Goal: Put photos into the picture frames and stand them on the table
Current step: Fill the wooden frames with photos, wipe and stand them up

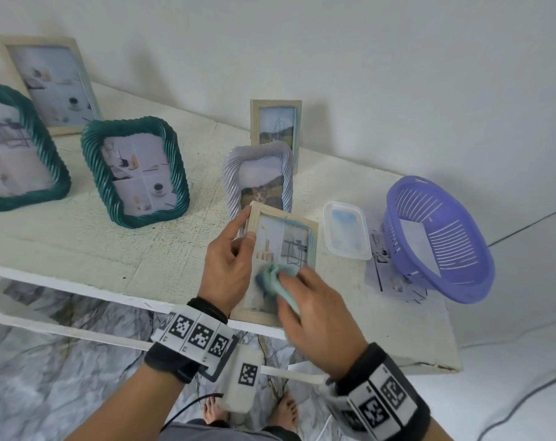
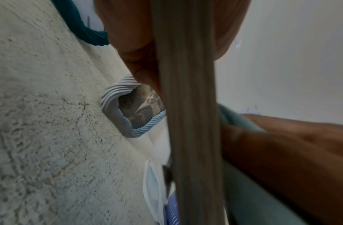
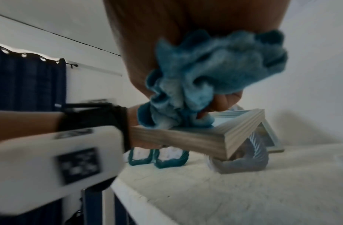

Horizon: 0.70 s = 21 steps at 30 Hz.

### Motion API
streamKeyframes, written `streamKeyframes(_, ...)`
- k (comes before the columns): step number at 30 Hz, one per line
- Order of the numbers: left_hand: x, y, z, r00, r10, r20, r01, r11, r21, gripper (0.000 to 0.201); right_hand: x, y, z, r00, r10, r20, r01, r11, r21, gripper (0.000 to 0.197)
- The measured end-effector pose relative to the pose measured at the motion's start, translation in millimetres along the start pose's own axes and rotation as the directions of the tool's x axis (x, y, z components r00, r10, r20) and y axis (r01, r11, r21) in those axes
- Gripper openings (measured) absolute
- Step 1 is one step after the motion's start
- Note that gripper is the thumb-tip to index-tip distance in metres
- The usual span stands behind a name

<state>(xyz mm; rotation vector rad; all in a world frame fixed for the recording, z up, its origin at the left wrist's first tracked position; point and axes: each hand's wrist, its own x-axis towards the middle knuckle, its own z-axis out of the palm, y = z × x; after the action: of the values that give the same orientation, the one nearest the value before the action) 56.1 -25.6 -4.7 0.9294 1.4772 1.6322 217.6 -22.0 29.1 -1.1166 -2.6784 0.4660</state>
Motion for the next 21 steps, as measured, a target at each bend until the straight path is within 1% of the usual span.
streamKeyframes(2, 0.0, 1.9, -1.3, 1.000, -0.010, 0.001, 0.010, 1.000, -0.008, 0.040, -8.9, -0.5, -1.3, 0.996, -0.044, 0.083, 0.042, 0.999, 0.018, 0.037)
streamKeyframes(3, -0.7, 1.9, -1.3, 1.000, -0.021, 0.002, 0.021, 1.000, -0.021, 0.039, -8.1, 3.7, -3.9, 0.995, -0.045, 0.094, 0.046, 0.999, -0.006, 0.036)
streamKeyframes(4, -1.8, 2.3, -0.4, 0.999, -0.032, 0.005, 0.032, 0.999, -0.033, 0.039, -4.5, 9.2, -7.6, 0.996, -0.034, 0.082, 0.037, 0.998, -0.041, 0.034)
streamKeyframes(6, -3.7, 2.1, 2.2, 0.999, -0.040, 0.008, 0.040, 0.998, -0.043, 0.039, 8.0, 19.8, -14.4, 1.000, 0.022, -0.012, -0.023, 0.994, -0.104, 0.028)
streamKeyframes(8, -3.2, 3.8, 5.1, 0.999, -0.034, 0.006, 0.034, 0.998, -0.053, 0.040, 20.3, 22.6, -19.6, 0.993, 0.076, -0.093, -0.087, 0.989, -0.117, 0.024)
streamKeyframes(9, -2.1, 5.3, 5.7, 0.999, -0.035, 0.009, 0.036, 0.997, -0.066, 0.040, 23.3, 19.5, -19.9, 0.993, 0.066, -0.096, -0.077, 0.991, -0.111, 0.023)
streamKeyframes(11, 0.6, 9.5, 4.5, 0.999, -0.035, 0.028, 0.038, 0.993, -0.109, 0.041, 20.4, 7.4, -17.5, 0.999, -0.026, -0.048, 0.021, 0.996, -0.091, 0.025)
streamKeyframes(14, 3.0, 10.7, -0.4, 0.998, -0.046, 0.036, 0.051, 0.988, -0.143, 0.040, 4.9, -7.3, -15.4, 0.979, -0.178, 0.102, 0.181, 0.983, -0.020, 0.031)
streamKeyframes(16, 3.9, 10.5, -1.6, 0.999, -0.054, 0.006, 0.055, 0.989, -0.141, 0.040, 7.9, -1.8, -21.8, 0.967, -0.207, 0.148, 0.217, 0.975, -0.052, 0.033)
streamKeyframes(18, 3.2, 11.5, 0.3, 0.999, -0.045, -0.005, 0.044, 0.990, -0.132, 0.040, 22.9, 8.8, -28.5, 0.980, -0.177, 0.093, 0.188, 0.975, -0.123, 0.033)
streamKeyframes(20, 3.0, 13.4, 2.6, 0.999, -0.038, -0.007, 0.037, 0.991, -0.127, 0.040, 37.3, 13.4, -33.6, 0.993, -0.114, 0.005, 0.114, 0.981, -0.159, 0.027)
streamKeyframes(21, 3.7, 13.6, 3.3, 0.999, -0.036, -0.004, 0.036, 0.991, -0.127, 0.040, 41.4, 11.8, -33.6, 0.995, -0.095, -0.011, 0.092, 0.981, -0.170, 0.026)
